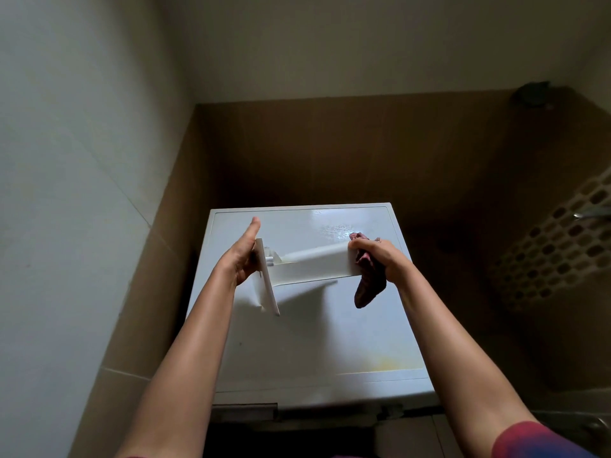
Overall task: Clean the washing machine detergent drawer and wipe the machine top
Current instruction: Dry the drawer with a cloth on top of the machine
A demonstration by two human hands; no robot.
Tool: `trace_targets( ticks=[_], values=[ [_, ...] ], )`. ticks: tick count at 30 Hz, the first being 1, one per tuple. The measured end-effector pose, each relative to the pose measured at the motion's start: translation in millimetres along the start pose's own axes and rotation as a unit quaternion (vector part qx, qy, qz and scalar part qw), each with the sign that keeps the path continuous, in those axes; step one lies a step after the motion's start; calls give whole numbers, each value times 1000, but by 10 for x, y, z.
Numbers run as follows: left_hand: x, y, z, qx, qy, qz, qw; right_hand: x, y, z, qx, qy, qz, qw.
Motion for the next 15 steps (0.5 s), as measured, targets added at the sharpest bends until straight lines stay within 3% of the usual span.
trace_targets(
  ticks=[10,13,15],
  values=[
    [-16,-123,19,-51,74,123,988,-30,-21,136,-40,-10,-21,999],
    [-2,-102,27,-77,126,121,982,-65,-18,147,14,-32,-65,997],
    [-15,-50,39,-90,124,88,984,-101,-35,160,85,-104,-111,985]
  ],
)
Point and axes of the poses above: each hand's wrist, its own y-axis towards the middle knuckle, its own x-axis out of the back of the hand, z = x × y, the point moved 2 cm from there along y, towards the middle knuckle
